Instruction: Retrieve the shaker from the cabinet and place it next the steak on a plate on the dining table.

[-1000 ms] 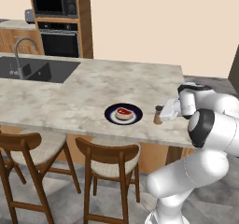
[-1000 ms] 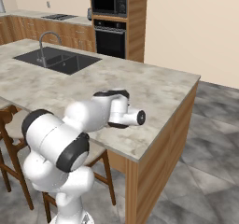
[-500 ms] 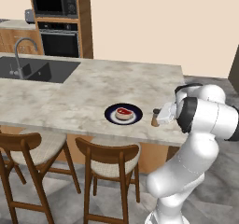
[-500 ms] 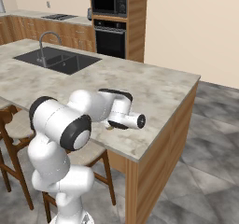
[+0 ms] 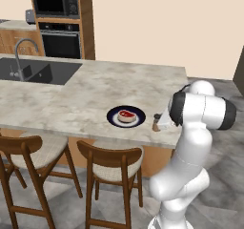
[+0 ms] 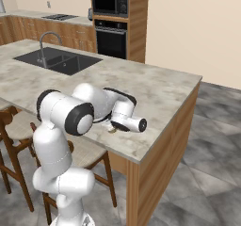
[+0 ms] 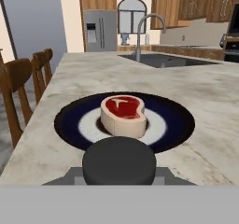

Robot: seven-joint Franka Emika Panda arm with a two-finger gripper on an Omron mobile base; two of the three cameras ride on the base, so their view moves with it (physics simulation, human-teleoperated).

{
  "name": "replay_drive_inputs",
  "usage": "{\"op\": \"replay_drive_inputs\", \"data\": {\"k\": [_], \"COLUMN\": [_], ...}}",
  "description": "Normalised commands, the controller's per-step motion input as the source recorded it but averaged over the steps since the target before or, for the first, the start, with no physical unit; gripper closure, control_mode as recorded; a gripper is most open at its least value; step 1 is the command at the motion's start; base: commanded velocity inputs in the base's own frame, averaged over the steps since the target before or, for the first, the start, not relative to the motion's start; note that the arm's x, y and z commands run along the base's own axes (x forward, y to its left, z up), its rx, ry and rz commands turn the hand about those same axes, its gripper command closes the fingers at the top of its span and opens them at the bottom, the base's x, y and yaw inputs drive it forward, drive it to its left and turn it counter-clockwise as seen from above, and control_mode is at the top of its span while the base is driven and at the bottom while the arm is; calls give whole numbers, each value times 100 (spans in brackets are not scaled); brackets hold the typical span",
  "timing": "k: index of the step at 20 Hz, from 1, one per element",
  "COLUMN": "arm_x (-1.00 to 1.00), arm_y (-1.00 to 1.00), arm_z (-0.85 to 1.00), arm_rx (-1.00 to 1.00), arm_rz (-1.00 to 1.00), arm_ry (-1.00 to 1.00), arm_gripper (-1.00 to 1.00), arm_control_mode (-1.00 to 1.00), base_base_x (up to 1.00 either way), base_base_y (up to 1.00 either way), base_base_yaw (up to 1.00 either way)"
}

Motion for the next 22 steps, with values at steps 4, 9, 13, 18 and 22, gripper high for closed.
{"op": "replay_drive_inputs", "data": {"k": [4,9,13,18,22], "arm_x": [30,43,41,34,8], "arm_y": [-1,-4,-5,0,0], "arm_z": [-31,-25,-26,-33,-42], "arm_rx": [0,0,0,0,0], "arm_rz": [0,0,0,0,0], "arm_ry": [-2,-1,-1,-3,-10], "arm_gripper": [100,100,100,100,100], "arm_control_mode": [-100,-100,-100,-100,-100], "base_base_x": [0,0,0,0,0], "base_base_y": [0,0,0,0,0], "base_base_yaw": [0,0,0,0,0]}}
